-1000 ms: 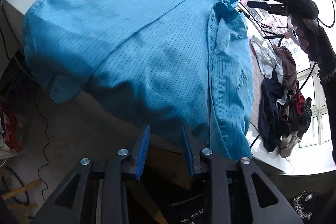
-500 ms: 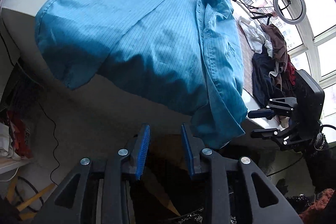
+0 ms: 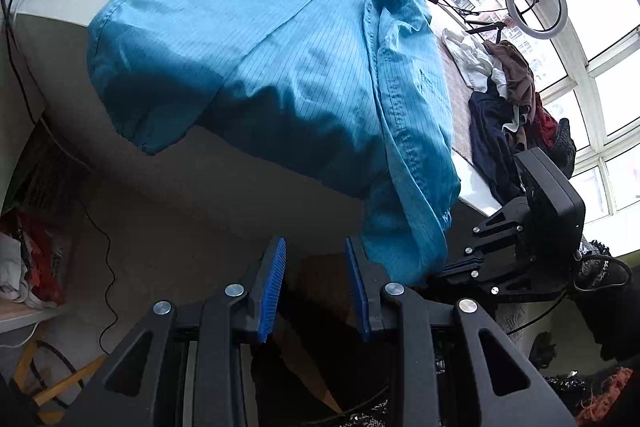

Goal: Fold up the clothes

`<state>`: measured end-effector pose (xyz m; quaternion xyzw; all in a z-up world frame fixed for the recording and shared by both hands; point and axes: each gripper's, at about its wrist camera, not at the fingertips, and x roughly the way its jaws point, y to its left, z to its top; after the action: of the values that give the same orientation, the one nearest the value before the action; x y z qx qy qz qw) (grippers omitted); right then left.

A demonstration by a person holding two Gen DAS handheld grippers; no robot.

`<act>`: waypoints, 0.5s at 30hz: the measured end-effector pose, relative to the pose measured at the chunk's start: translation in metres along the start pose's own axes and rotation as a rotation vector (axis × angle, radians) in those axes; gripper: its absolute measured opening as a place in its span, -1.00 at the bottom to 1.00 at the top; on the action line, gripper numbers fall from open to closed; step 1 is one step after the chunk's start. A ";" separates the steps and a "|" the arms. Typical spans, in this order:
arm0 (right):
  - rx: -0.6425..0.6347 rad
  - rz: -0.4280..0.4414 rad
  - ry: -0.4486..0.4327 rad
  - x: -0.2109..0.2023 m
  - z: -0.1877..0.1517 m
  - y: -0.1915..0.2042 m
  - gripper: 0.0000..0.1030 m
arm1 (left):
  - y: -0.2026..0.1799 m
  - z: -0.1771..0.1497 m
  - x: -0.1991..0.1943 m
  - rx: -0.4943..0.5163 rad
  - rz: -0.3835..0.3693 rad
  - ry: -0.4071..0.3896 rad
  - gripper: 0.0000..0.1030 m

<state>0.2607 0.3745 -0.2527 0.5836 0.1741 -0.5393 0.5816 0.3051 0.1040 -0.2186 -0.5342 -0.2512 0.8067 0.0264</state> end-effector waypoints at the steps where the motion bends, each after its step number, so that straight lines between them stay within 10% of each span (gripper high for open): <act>1: 0.016 0.064 -0.047 -0.002 0.013 0.006 -0.95 | 0.003 -0.001 -0.002 -0.009 0.003 -0.008 -0.45; 11: 0.258 0.136 -0.272 -0.108 -0.001 -0.022 -0.23 | -0.034 -0.023 -0.001 0.022 -0.105 -0.006 -0.45; 15: 0.271 -0.151 -0.239 -0.108 0.020 -0.044 -0.23 | -0.084 -0.023 0.046 0.121 -0.160 0.058 -0.34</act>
<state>0.1773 0.4146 -0.1788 0.5738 0.0728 -0.6652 0.4722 0.2864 0.2002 -0.2281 -0.5328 -0.2431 0.8000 0.1303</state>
